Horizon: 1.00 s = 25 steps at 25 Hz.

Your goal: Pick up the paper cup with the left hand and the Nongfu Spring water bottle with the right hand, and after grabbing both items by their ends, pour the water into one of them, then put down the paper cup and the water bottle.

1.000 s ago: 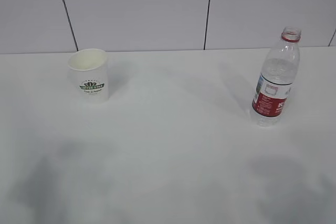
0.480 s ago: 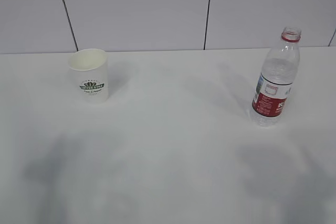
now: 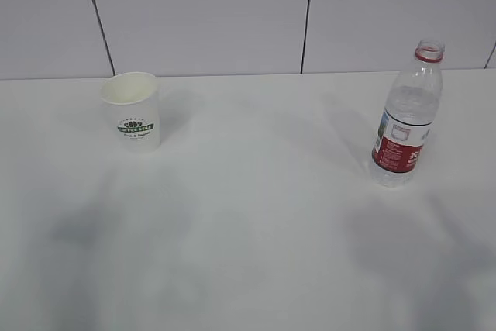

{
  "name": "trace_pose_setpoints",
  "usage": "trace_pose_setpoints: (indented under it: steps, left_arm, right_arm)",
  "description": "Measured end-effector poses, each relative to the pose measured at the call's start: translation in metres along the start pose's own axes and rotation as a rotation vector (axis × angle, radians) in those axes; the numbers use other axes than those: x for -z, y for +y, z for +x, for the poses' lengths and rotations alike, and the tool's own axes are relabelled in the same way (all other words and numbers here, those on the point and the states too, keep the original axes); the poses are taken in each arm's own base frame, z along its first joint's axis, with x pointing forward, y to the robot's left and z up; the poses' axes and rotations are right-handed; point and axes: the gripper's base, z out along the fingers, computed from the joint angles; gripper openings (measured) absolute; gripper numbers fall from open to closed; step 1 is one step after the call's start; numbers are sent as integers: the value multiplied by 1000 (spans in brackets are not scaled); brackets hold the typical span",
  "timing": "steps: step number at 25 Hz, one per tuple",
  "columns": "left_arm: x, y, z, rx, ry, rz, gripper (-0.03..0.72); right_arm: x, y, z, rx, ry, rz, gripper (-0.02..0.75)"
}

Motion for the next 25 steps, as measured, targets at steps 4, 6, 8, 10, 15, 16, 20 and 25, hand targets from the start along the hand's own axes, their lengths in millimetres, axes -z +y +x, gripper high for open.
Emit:
trace_pose_setpoints:
  steps: [4,6,8,10,15,16,20,25]
  left_arm:
    - [-7,0,-5,-1,-26,-3,550]
    - [-12,1,-8,-1,-36,-4,550]
    - [-16,1,-11,0,-54,-5,550]
    - [-21,1,-14,0,-65,-6,550]
    - [-35,1,-19,0,-73,-10,550]
    - [-38,2,-20,0,-81,-10,550]
    - [-49,2,-23,1,-93,-13,550]
    - [-62,3,-27,2,-108,-15,550]
  right_arm:
    - [-8,0,-7,2,-19,1,585]
    - [-13,-1,-10,2,-21,1,585]
    - [-17,-1,-13,2,-24,1,585]
    - [-22,-1,-16,2,-25,1,586]
    - [-35,-1,-24,3,-46,2,586]
    - [-38,-2,-26,3,-50,2,586]
    - [-49,-2,-31,3,-54,2,585]
    - [-63,-2,-36,3,-57,2,585]
